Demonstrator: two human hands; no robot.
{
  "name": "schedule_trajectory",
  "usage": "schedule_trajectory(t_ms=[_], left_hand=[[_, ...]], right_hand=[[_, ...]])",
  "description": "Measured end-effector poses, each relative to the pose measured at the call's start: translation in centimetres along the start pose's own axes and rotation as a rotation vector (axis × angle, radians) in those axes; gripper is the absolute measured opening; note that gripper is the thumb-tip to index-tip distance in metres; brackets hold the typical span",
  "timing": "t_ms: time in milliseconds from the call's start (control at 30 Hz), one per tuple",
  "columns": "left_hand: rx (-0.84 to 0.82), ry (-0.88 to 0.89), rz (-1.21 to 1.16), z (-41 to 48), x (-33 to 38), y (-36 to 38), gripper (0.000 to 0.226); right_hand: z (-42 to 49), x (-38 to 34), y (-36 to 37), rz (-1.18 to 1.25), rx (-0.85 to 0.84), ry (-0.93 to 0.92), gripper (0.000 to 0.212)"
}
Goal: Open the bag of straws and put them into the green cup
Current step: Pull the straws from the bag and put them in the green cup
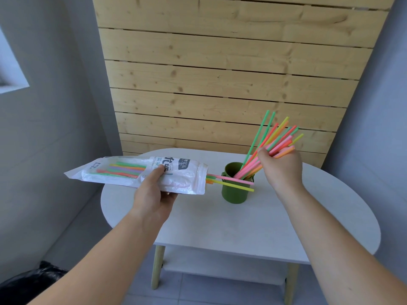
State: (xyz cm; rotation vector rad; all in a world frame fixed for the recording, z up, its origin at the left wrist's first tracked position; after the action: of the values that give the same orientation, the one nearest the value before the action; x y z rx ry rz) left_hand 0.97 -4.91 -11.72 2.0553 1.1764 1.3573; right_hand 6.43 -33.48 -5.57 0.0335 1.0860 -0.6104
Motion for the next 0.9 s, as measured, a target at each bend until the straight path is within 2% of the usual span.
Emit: schedule_trajectory(t_ms=[233, 500, 667, 900], left_hand=[[-0.011, -0.001, 0.014, 0.0, -0.1, 0.3, 0.016], [-0.013, -0.003, 0.014, -0.2, -0.2, 0.4, 0.020], [-0.016, -0.008, 0.015, -0.3, -0.2, 0.5, 0.019], [-0.025, -0.013, 0.011, -0.5, -0.4, 0.6, 0.023]], right_hand=[[-0.6, 0.3, 0.2, -0.014, -0.018, 0.007, 0.017], [-0.1, 0.2, -0.1, -0.025, -0.104, 0.015, 0.014], [-0.6, 0.0, -0.4, 0.111, -0.092, 0.075, 0.016], [-1.7, 0.0, -1.0, 0.118, -0.029, 0.015, 0.014]])
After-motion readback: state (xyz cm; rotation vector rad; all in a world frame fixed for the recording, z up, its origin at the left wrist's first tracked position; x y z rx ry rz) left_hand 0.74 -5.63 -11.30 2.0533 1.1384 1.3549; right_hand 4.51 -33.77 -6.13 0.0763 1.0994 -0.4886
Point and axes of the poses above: each hand's wrist, its own z-axis towards the middle knuckle, its own y-axis out of the palm, x = y × z, the point moved 4 cm from there along z, towards the middle knuckle, and after that the axes turned 12 degrees about -y, right-handed, at the moved point
